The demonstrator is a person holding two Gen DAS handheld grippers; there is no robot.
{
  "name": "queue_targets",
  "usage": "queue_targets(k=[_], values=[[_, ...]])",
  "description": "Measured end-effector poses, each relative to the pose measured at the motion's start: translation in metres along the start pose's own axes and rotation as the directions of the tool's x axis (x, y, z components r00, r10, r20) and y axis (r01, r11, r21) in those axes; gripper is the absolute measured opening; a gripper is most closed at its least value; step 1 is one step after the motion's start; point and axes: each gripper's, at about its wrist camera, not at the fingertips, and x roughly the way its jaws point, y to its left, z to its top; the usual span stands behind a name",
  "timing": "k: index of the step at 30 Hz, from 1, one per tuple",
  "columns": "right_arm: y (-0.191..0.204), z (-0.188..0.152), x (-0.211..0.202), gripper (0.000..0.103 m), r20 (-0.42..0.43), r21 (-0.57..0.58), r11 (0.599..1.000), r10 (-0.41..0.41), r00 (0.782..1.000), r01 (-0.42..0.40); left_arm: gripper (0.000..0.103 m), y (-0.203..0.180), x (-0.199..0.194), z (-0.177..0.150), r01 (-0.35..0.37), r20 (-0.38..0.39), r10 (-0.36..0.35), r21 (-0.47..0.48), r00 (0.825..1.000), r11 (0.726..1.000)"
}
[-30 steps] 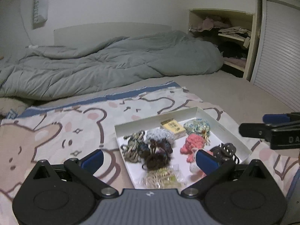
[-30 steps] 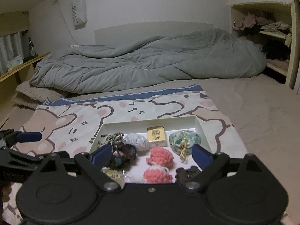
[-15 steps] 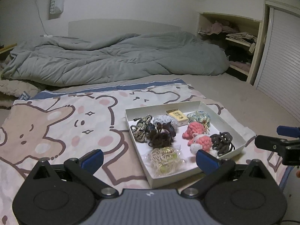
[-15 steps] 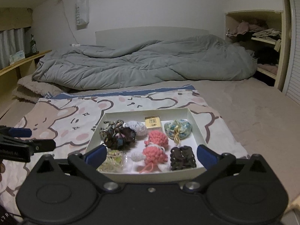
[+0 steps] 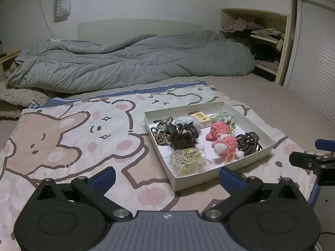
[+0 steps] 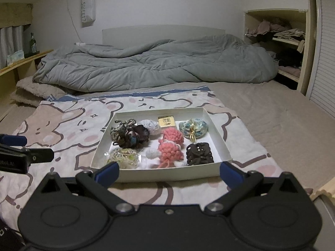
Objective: Organize objects
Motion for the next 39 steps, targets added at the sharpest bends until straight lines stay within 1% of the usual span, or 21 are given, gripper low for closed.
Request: queue_targets(k=[9, 39], values=[[0.0009, -0.0018, -0.0036, 0.103, 0.001, -0.001, 1.000, -0.008, 1.000, 0.008, 0.103, 0.0011, -0.0019, -0.0044, 0.002, -0.004, -0.002, -0.001, 1.000, 1.000], [0.0017, -0.0022, -0.0041, 0.103, -0.003, 0.004, 1.000, -0.011, 1.000, 0.011, 0.103, -0.0019, -0.0022, -0.0042, 0.010, -0.005, -0.010, 0.001, 1.000, 1.000]])
